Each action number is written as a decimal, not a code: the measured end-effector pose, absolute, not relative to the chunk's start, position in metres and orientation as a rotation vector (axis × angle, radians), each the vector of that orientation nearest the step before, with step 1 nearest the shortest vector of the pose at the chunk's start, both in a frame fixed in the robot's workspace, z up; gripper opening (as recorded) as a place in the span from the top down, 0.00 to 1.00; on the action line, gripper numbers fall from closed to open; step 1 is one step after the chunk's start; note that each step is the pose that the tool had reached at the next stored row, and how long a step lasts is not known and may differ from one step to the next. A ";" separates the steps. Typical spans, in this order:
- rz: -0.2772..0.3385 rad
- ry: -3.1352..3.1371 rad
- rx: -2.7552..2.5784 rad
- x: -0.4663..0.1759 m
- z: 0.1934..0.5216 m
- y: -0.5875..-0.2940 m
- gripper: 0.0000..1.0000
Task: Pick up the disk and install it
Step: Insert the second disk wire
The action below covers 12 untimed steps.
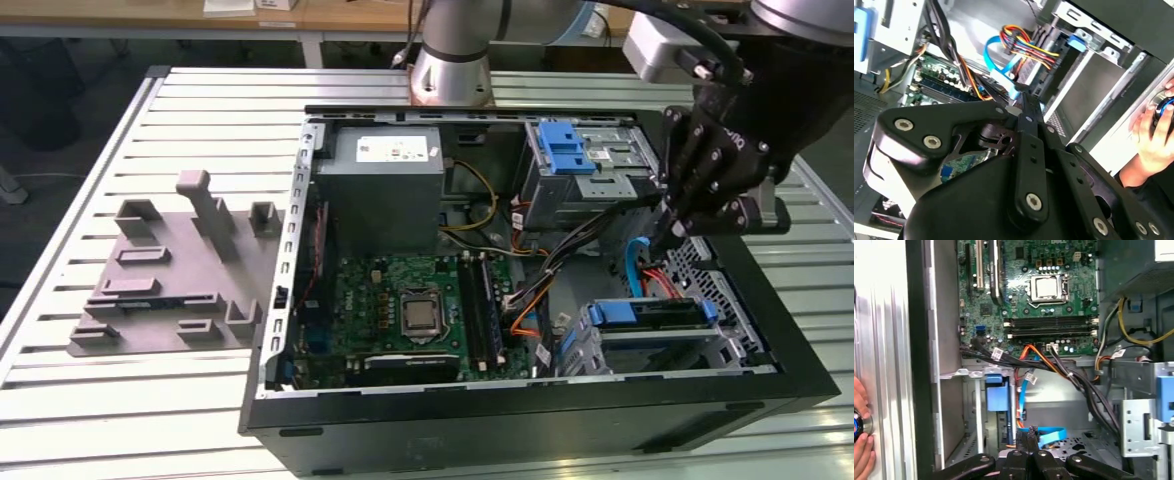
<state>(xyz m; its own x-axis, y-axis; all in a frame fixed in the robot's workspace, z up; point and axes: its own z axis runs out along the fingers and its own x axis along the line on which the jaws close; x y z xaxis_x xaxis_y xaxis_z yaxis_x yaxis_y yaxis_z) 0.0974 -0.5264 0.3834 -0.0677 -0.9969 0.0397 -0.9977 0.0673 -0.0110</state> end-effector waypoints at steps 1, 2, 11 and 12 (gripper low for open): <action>0.055 -2.279 2.130 0.097 0.383 -0.524 0.89; 0.057 -2.278 2.129 0.097 0.384 -0.522 0.89; 0.102 -2.257 2.110 0.097 0.381 -0.513 0.83; 0.104 -2.256 2.109 0.097 0.380 -0.513 0.83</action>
<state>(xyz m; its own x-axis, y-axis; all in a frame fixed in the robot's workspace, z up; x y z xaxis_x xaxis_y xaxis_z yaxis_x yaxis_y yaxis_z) 0.0974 -0.5125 0.3802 -0.0677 -0.9942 0.0834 -0.9977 0.0667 -0.0139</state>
